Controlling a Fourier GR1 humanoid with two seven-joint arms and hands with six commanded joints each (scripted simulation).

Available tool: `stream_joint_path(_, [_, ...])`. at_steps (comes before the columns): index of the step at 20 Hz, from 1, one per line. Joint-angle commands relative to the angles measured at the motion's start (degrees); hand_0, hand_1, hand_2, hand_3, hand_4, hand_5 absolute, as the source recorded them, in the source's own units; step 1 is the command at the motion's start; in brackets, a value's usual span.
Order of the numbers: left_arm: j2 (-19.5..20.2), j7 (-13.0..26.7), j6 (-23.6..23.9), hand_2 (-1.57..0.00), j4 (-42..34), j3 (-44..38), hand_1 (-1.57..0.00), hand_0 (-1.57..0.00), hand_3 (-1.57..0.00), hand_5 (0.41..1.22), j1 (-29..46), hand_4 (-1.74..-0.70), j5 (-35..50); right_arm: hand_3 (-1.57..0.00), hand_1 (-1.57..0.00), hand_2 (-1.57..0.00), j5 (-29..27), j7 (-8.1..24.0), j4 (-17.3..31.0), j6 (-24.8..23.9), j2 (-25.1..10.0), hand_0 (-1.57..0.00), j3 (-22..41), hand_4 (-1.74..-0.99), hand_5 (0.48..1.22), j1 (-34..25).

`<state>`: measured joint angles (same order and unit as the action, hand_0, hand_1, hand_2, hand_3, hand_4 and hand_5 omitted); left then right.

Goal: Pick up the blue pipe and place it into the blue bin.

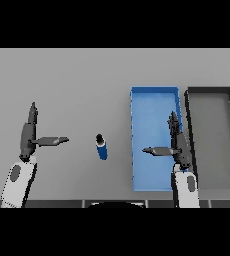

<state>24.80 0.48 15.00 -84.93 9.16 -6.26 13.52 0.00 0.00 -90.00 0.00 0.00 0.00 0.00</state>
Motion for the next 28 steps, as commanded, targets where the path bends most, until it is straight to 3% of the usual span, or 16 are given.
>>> stream_joint_path(1, [0.0, -0.3, 0.0, 0.00, -0.1, 0.0, 0.00, 0.00, 0.00, 0.591, 0.1, -1.07, 0.0, 0.00, 0.00, 0.00, 0.0, -0.1, -0.1, 0.0, 0.0, 0.00, 0.0, -1.225, 0.617, 0.1])
stream_joint_path(6, [0.1, -1.1, 0.0, 0.00, -1.0, 0.1, 0.00, 0.00, 0.00, 0.591, 1.3, -1.07, 0.0, 0.00, 0.00, 0.00, 0.3, -1.3, -0.9, 0.1, 0.3, 0.00, 0.7, -1.225, 0.617, 1.8])
stream_joint_path(8, [7.9, -5.0, -13.1, 0.00, -1.8, 3.1, 0.00, 0.00, 0.00, 0.590, 1.6, -1.07, 0.6, 0.00, 0.00, 0.00, 5.2, -5.3, -4.5, 2.7, -3.9, 0.00, 4.4, -1.224, 0.618, 4.7])
stream_joint_path(11, [11.9, -5.8, -19.8, 0.00, -1.1, 3.2, 0.00, 0.00, 0.00, 0.588, 0.9, -1.08, 2.4, 0.00, 0.00, 0.00, 7.6, -5.0, -7.1, 3.7, -6.3, 0.00, 5.8, -1.223, 0.620, 6.5])
stream_joint_path(12, [11.9, -5.9, -20.3, 0.00, -1.3, 3.6, 0.00, 0.00, 0.00, 0.591, 1.1, -1.08, 2.3, 0.00, 0.00, 0.00, 8.5, -3.9, -7.6, 3.2, -6.4, 0.00, 6.2, -1.215, 0.618, 6.3])
stream_joint_path(13, [12.0, -6.1, -20.8, 0.00, -1.5, 3.8, 0.00, 0.00, 0.00, 0.596, 1.4, -1.08, 2.4, 0.00, 0.00, 0.00, 9.6, -4.8, -7.7, 3.0, -6.2, 0.00, 7.0, -1.203, 0.614, 7.3])
stream_joint_path(16, [12.7, -6.5, -22.6, 0.00, -2.6, 4.4, 0.00, 0.00, 0.00, 0.605, 1.7, -1.09, 3.0, 0.00, 0.00, 0.00, 10.6, -1.9, -8.0, 1.8, -6.4, 0.00, 6.6, -1.185, 0.597, 6.5])
stream_joint_path(20, [14.1, -8.1, -28.0, 0.00, -7.8, 8.0, 0.00, 0.00, 0.00, 0.554, 5.0, -1.10, 3.5, 0.00, 0.00, 0.00, 10.0, -4.2, -7.8, 3.0, -7.0, 0.00, 6.7, -1.198, 0.607, 6.5])
stream_joint_path(22, [14.1, -6.0, -29.6, 0.00, -10.6, 10.2, 0.00, 0.00, 0.00, 0.514, 5.6, -1.12, 3.7, 0.00, 0.00, 0.00, 9.9, -3.6, -7.5, 3.1, -7.0, 0.00, 6.7, -1.205, 0.611, 6.3])
stream_joint_path(28, [8.0, -5.0, -27.8, 0.00, -11.6, 17.2, 0.00, 0.00, 0.00, 0.469, 4.8, -1.18, -3.7, 0.00, 0.00, 0.00, 11.1, -3.5, -9.1, 2.9, -6.0, 0.00, 8.2, -1.221, 0.618, 7.8])
